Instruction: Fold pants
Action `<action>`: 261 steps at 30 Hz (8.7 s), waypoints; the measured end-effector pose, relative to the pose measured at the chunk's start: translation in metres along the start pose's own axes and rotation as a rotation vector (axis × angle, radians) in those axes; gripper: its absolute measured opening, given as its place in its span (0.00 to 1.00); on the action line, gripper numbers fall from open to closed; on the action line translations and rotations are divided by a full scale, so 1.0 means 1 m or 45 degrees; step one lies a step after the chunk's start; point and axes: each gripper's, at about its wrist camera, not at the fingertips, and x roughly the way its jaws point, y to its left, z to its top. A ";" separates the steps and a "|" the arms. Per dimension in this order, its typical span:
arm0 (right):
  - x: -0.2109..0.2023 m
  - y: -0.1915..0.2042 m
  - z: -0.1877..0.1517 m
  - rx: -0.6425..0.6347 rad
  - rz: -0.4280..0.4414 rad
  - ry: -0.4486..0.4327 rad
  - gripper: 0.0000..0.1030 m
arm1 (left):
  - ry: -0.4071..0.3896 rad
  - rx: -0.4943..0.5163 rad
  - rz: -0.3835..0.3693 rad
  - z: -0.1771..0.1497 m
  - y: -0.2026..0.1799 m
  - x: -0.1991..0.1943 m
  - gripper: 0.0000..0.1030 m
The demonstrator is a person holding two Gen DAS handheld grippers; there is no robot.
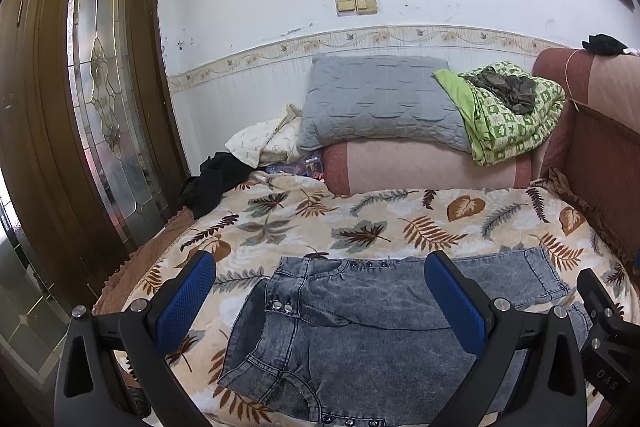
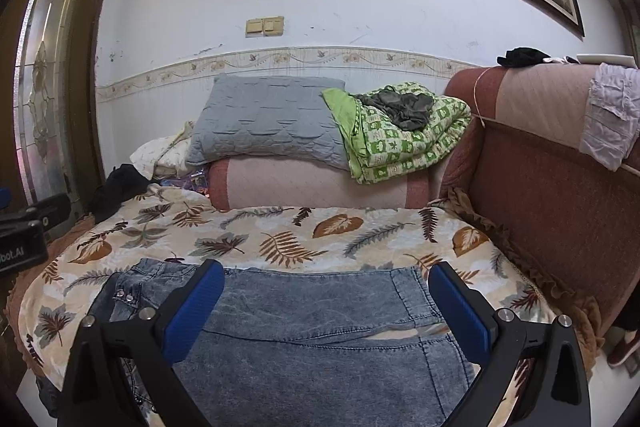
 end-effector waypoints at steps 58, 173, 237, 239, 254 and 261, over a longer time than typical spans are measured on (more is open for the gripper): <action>0.001 -0.001 -0.023 -0.007 -0.085 0.148 1.00 | 0.189 0.063 -0.111 -0.053 -0.018 0.016 1.00; 0.072 -0.248 -0.147 0.548 0.148 0.765 0.62 | 0.796 -0.307 -0.198 -0.158 0.180 0.167 0.06; 0.196 -0.216 -0.135 0.219 0.055 0.917 0.33 | 0.955 -0.431 -0.154 -0.192 0.149 0.174 0.31; 0.197 -0.206 -0.131 0.098 -0.010 0.917 0.15 | 0.916 -0.381 -0.071 -0.186 0.153 0.165 0.31; 0.219 -0.233 -0.129 0.284 -0.119 0.876 0.16 | 0.700 -0.174 -0.141 -0.141 0.087 0.134 0.39; 0.195 -0.223 -0.107 0.242 -0.172 0.744 0.16 | 0.807 -0.091 -0.283 -0.160 0.018 0.151 0.40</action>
